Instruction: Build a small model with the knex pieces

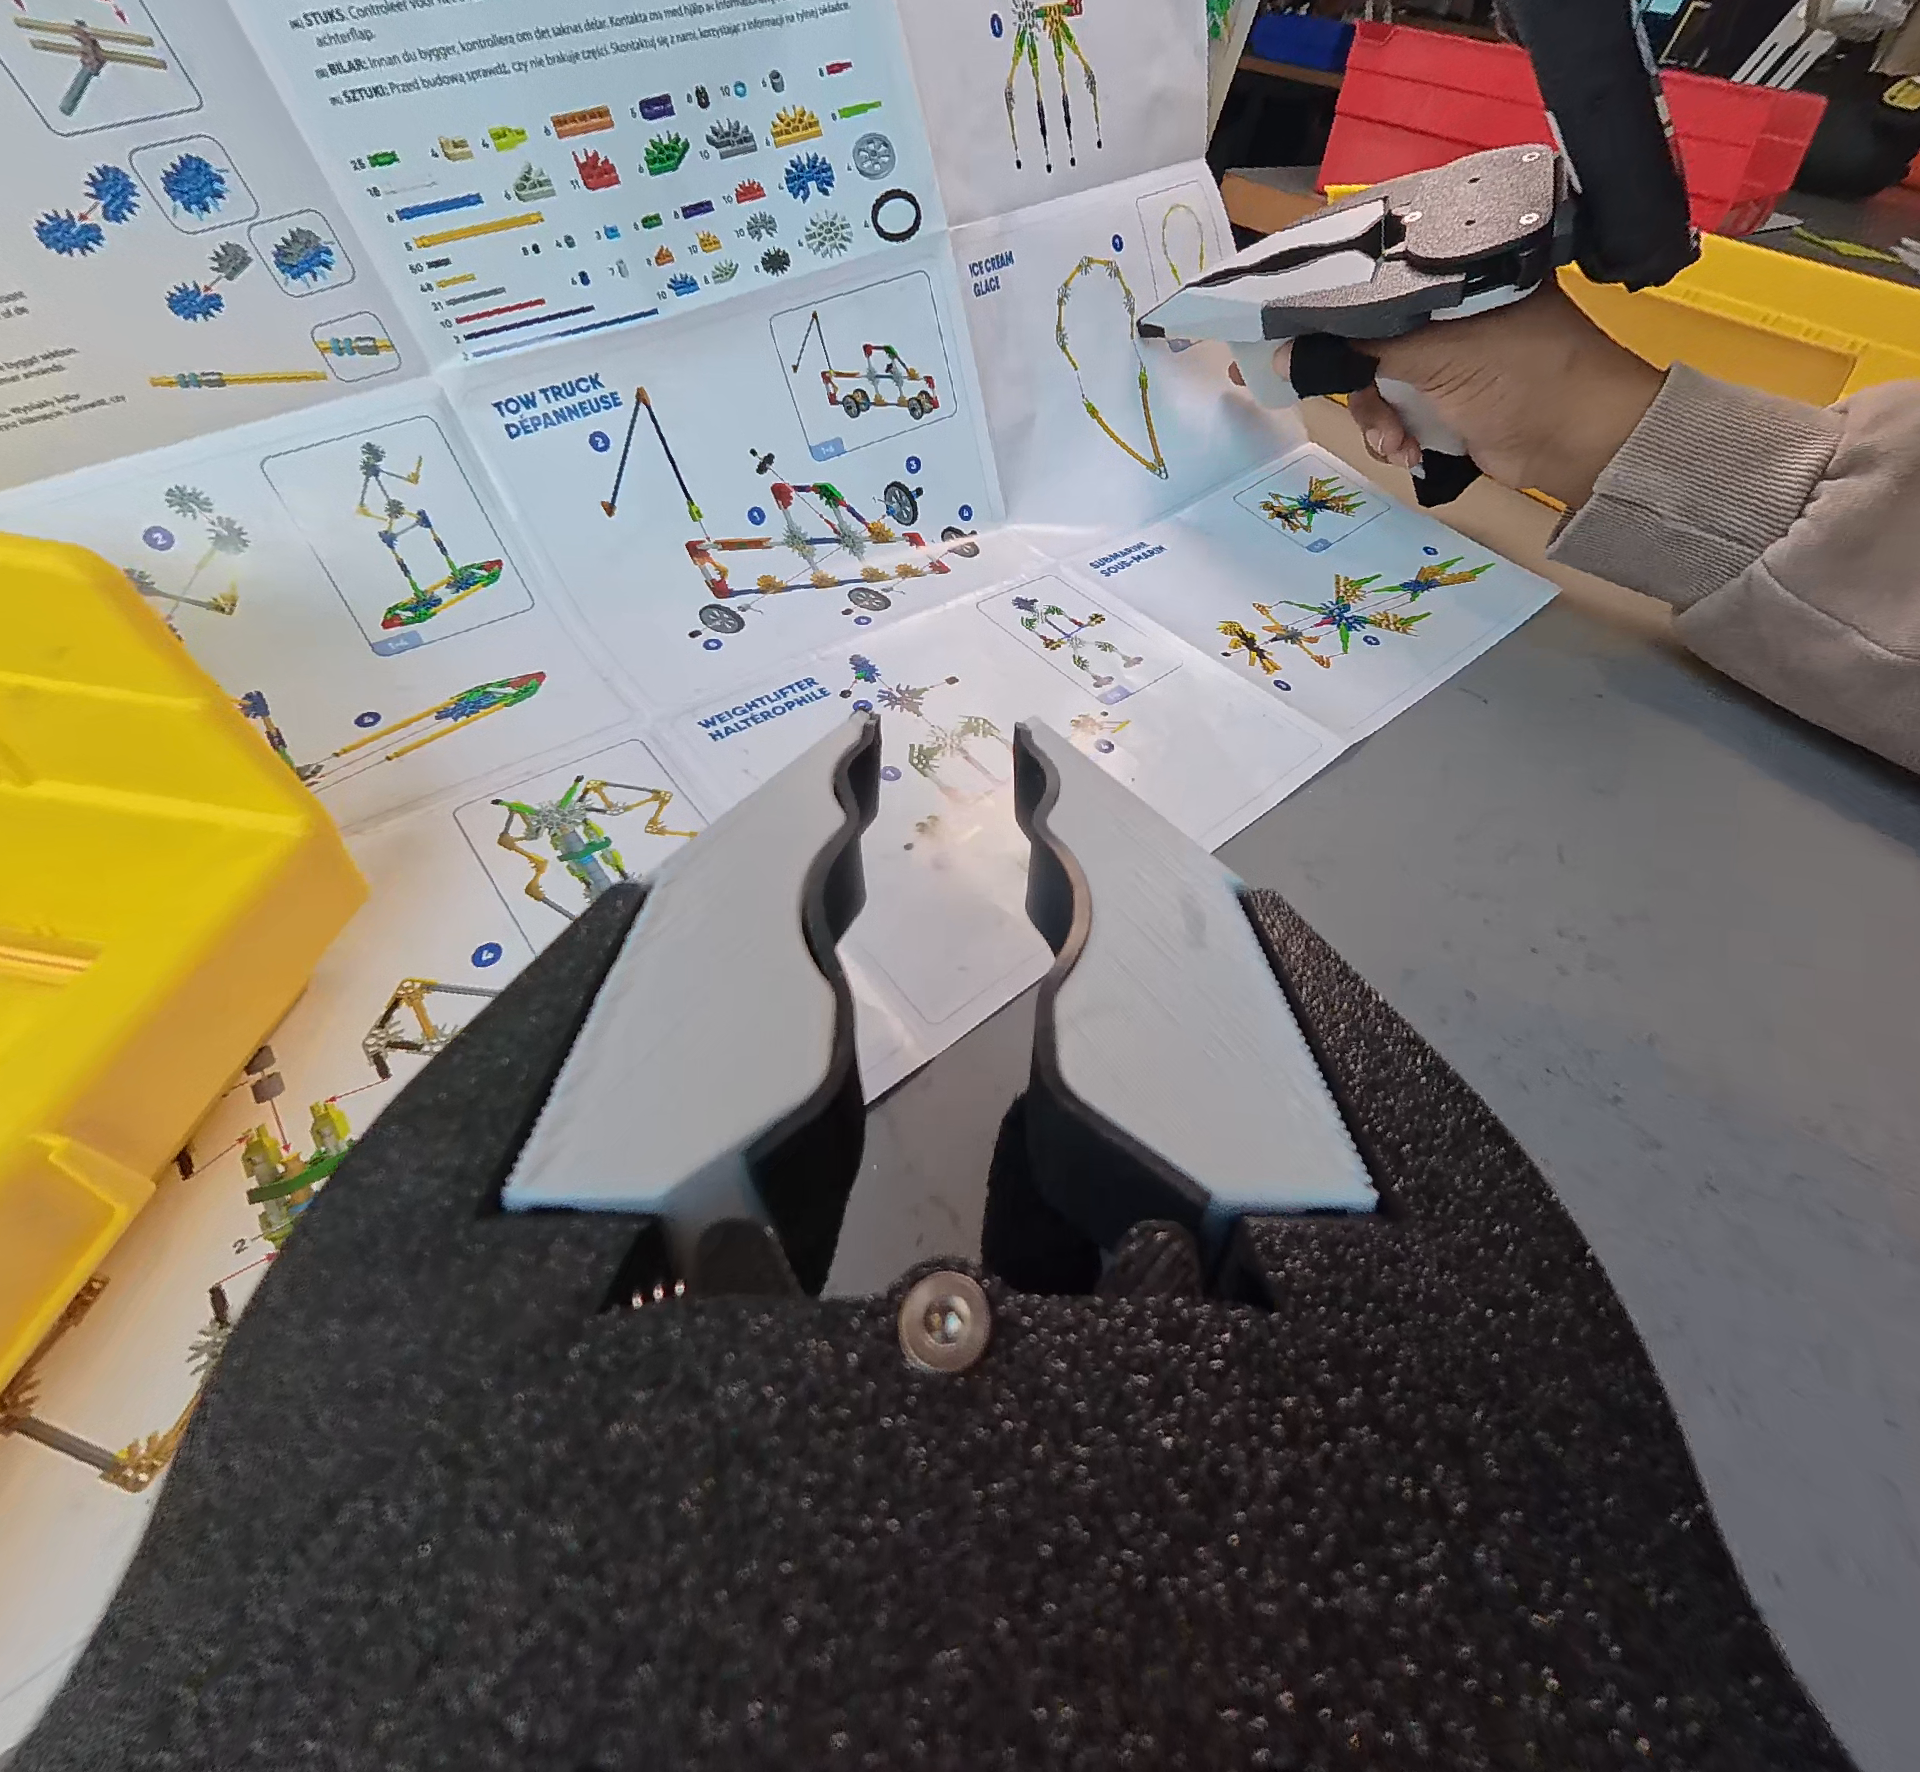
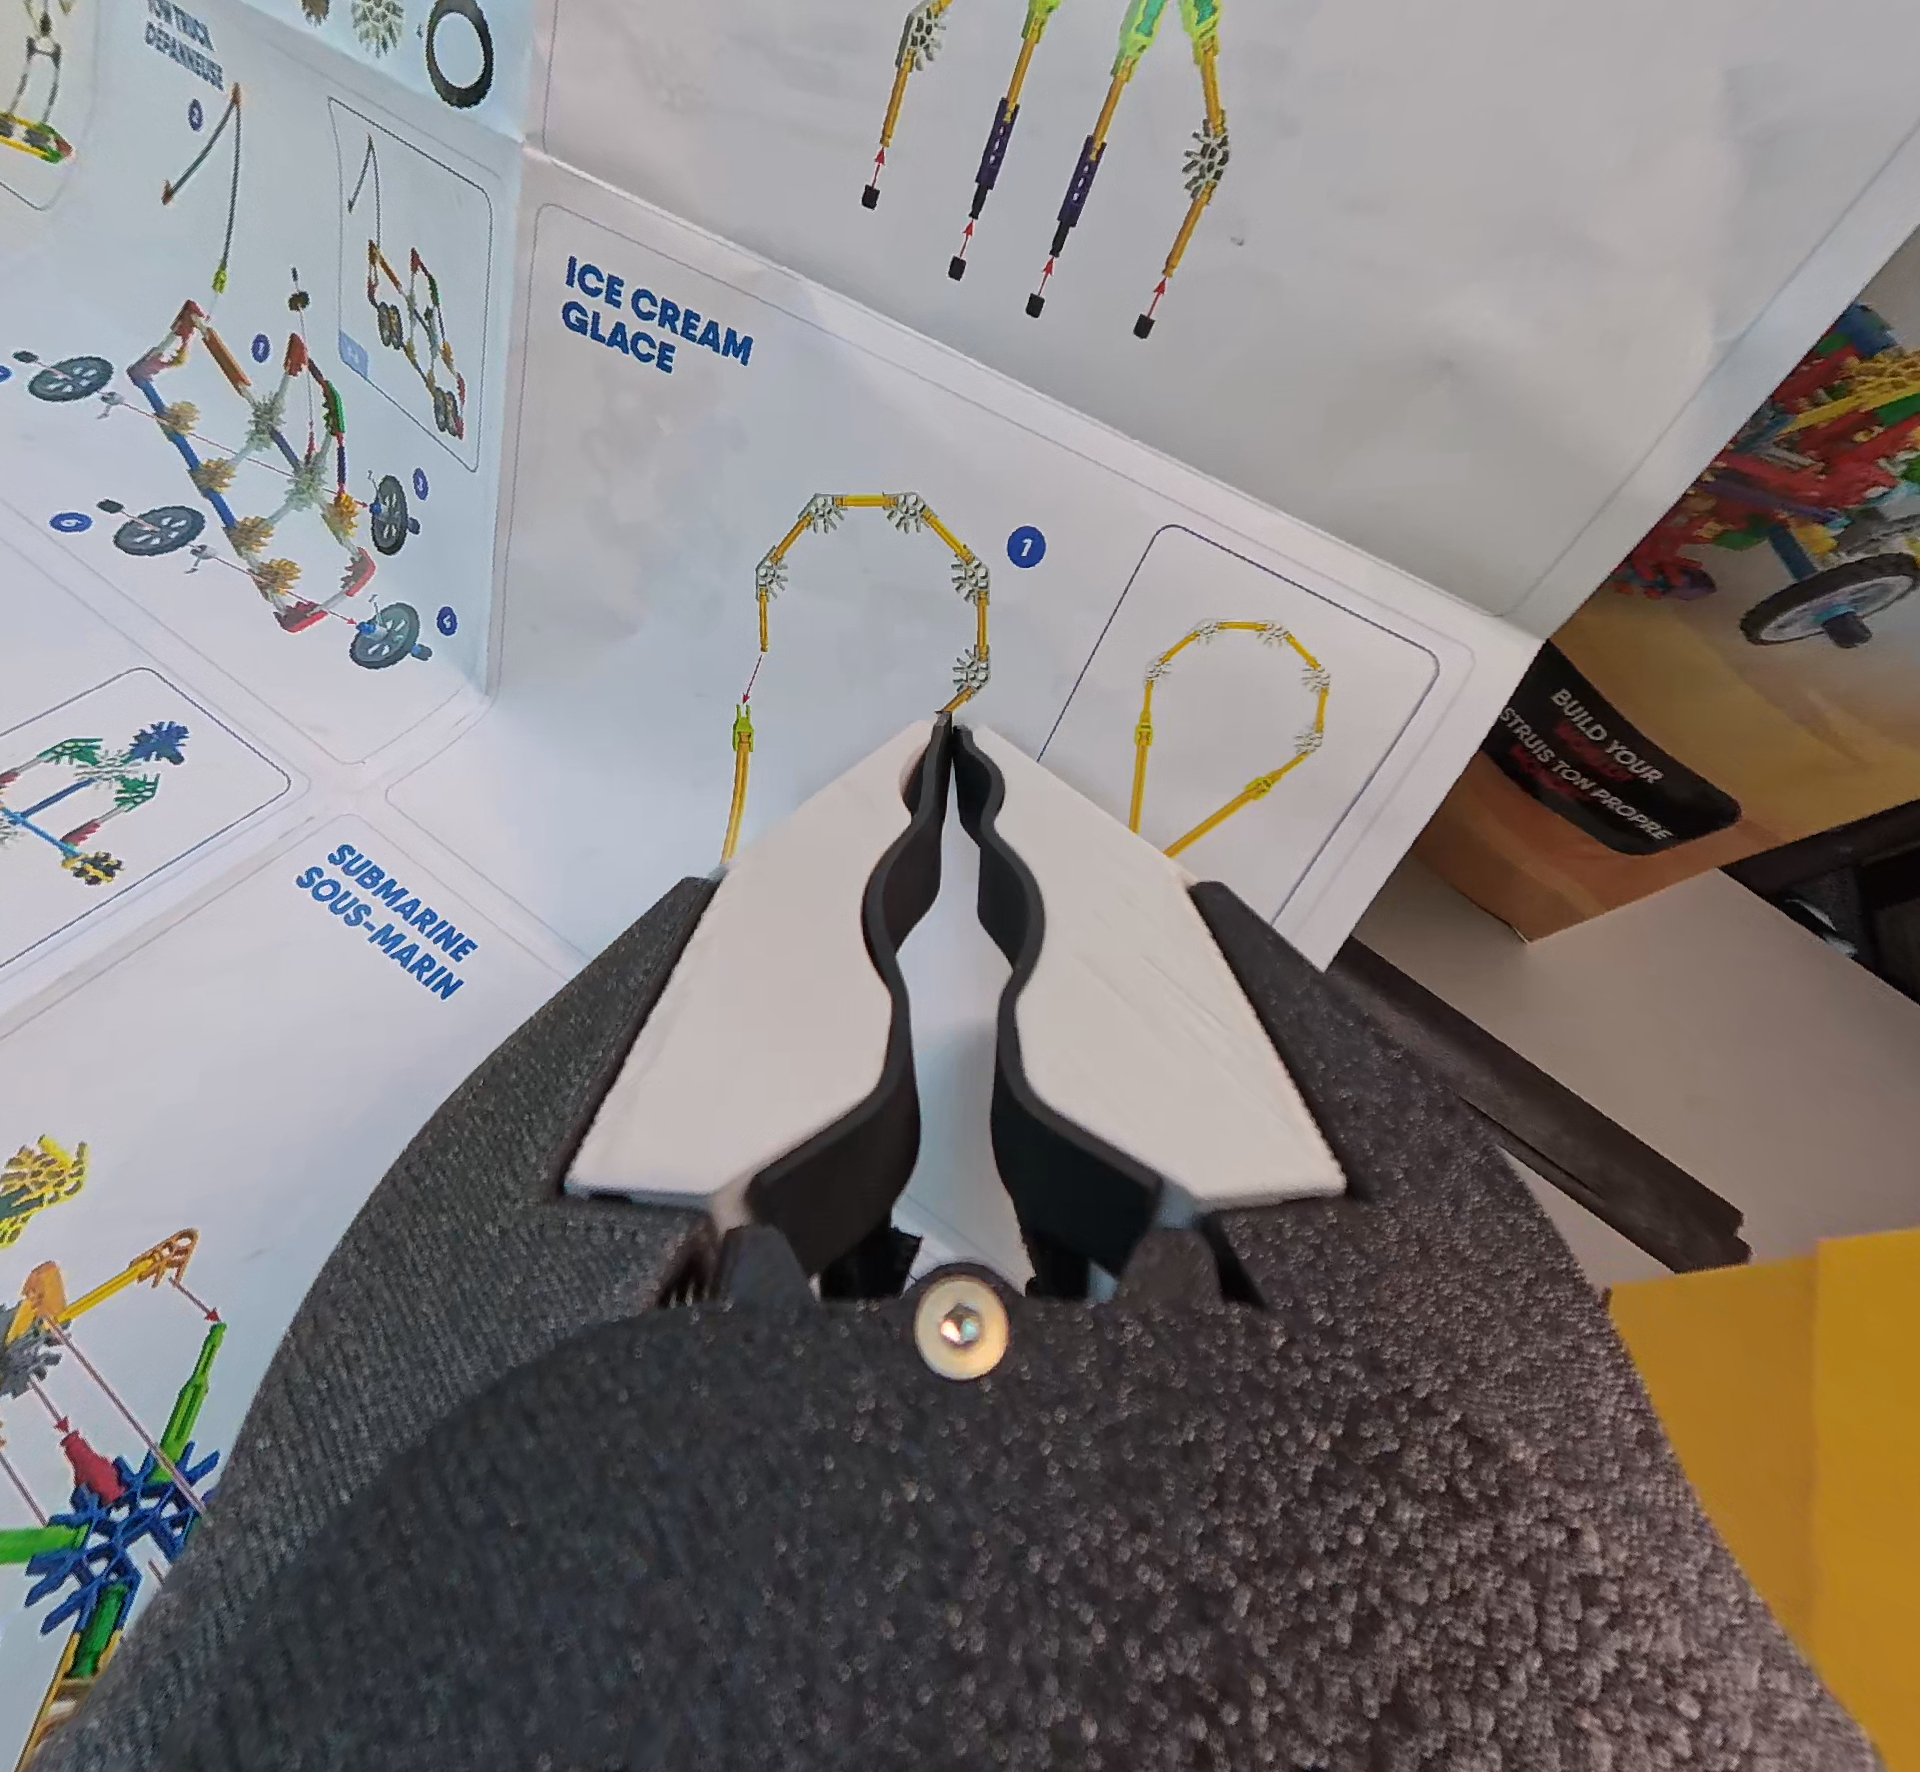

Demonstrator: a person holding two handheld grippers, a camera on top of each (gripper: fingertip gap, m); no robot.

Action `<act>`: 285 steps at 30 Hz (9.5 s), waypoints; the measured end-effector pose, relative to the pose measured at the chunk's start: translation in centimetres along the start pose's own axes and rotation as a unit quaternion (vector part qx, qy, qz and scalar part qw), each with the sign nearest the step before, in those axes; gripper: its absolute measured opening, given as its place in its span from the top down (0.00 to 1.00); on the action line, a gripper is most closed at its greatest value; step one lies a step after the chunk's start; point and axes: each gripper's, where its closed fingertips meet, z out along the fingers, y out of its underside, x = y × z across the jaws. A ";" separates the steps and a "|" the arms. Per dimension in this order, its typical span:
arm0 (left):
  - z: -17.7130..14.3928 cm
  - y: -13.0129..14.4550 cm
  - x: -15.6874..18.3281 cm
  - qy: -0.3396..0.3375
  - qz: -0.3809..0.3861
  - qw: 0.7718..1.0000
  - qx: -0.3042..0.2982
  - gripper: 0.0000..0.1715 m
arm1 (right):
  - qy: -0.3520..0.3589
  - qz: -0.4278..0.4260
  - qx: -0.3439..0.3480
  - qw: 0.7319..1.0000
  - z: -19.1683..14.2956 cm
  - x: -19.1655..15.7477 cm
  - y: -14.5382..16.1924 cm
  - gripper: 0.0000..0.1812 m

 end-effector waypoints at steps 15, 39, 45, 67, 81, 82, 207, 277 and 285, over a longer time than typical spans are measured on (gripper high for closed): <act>0.2 0.0 -0.2 -0.016 0.005 1.000 -0.003 0.85 | 0.007 0.017 0.021 1.000 -1.2 0.9 -1.2 1.00; 0.3 0.1 0.6 -0.008 -0.011 1.000 -0.013 0.79 | -0.026 0.015 -0.001 1.000 -0.3 -1.2 0.1 1.00; 0.5 0.1 1.1 -0.003 -0.006 1.000 -0.016 0.78 | -0.029 0.012 -0.004 1.000 -0.3 -1.3 0.3 1.00; 0.7 0.0 0.9 -0.009 -0.005 1.000 -0.018 0.75 | -0.029 0.006 0.001 1.000 -1.0 -1.1 -0.5 0.99; 0.9 0.0 1.6 -0.003 0.003 1.000 -0.019 0.76 | 0.002 -0.013 0.072 0.997 -13.4 5.0 -9.6 0.92; 0.9 0.1 1.5 -0.007 0.003 1.000 -0.022 0.76 | -0.017 -0.019 0.067 0.997 -14.2 5.0 -9.4 0.92; 1.2 -0.7 4.6 0.046 0.035 0.998 -0.004 0.78 | 0.081 0.080 -0.135 0.984 -19.3 14.9 6.3 0.87; 1.0 -0.5 4.3 0.044 0.014 0.999 -0.010 0.78 | -0.194 0.018 -0.129 0.972 -20.2 -9.9 6.9 0.92; 1.2 -0.5 5.2 0.064 0.005 0.998 -0.010 0.78 | 0.013 0.156 -0.145 0.977 -19.2 13.2 8.2 0.93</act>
